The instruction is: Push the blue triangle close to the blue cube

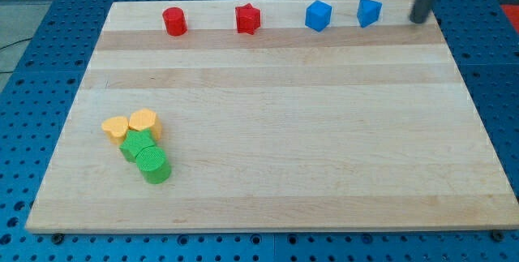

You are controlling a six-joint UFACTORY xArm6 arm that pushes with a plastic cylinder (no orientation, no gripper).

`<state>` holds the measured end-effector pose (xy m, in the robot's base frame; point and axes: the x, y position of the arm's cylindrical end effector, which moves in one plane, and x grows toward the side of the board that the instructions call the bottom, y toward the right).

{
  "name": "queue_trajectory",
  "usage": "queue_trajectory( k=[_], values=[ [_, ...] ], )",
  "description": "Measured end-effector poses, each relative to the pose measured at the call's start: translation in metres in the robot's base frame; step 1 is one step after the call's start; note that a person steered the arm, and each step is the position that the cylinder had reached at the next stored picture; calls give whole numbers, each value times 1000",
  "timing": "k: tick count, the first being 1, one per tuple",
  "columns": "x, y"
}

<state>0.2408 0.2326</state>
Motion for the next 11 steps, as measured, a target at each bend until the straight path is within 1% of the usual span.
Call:
queue_trajectory(
  k=[1, 2, 3, 4, 5, 6, 7, 8, 9, 10, 11],
  values=[
    [-42, -79],
    [-27, -105],
    [-37, -9],
    [-19, 13],
    [-10, -78],
    [29, -79],
    [39, -34],
    [60, -31],
    [46, -72],
    [11, -119],
    [-15, -133]
  ],
)
